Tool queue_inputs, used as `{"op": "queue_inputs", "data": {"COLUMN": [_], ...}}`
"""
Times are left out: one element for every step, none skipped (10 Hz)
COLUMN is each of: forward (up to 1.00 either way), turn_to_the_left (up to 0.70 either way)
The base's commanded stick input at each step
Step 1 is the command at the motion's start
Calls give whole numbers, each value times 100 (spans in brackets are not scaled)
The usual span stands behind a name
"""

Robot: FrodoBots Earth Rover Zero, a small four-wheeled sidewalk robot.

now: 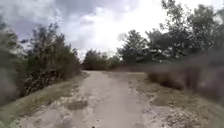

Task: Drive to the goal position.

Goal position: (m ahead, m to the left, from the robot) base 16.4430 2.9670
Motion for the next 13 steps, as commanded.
{"op": "queue_inputs", "data": {"forward": [70, 70, 70, 70, 70, 70, 70, 70, 70, 70, 70, 70, 70], "turn_to_the_left": [35, 0, 0, 0, 0, 0, 0, 0, 0, 7, 34, 30, 10]}}
